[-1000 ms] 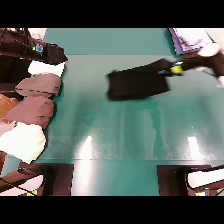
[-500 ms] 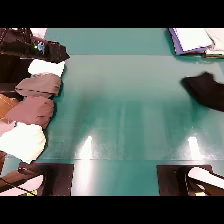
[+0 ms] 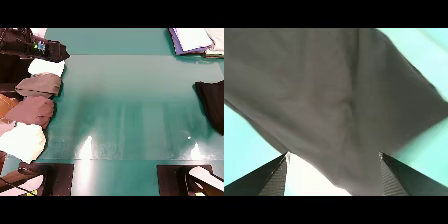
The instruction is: Fold the shirts.
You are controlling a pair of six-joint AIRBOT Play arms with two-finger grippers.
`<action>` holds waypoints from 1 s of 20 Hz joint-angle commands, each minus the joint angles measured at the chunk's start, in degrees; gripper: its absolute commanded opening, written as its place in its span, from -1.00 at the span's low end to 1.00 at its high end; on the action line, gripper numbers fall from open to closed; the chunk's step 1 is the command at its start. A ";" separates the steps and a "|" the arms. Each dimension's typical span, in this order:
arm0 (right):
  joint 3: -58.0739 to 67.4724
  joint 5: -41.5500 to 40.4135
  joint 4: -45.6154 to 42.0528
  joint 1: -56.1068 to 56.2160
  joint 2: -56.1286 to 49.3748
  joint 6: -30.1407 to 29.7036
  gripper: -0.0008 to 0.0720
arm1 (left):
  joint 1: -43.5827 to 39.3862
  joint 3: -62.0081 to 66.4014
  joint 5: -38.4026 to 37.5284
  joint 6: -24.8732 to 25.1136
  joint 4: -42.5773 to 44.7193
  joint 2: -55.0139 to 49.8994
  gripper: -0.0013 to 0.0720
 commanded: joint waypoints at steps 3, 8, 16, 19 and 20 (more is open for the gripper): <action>9.62 10.40 -1.66 1.49 0.59 -0.33 0.75 | 0.02 0.00 -0.66 0.04 0.00 -0.04 -0.89; 10.25 11.15 7.28 19.47 2.86 -0.33 0.73 | 0.02 0.00 -2.16 0.00 -0.02 0.00 -0.89; 10.27 9.14 7.17 52.68 2.84 -0.33 -0.94 | 0.02 0.00 0.17 0.00 -0.04 0.00 -0.89; 10.25 7.98 7.19 58.18 2.84 -0.33 -0.93 | 0.02 0.00 0.24 0.00 -0.04 -0.02 -0.89; 10.27 7.74 7.19 59.12 2.84 -0.33 -0.93 | 0.02 0.00 0.42 0.00 -0.04 -0.02 -0.89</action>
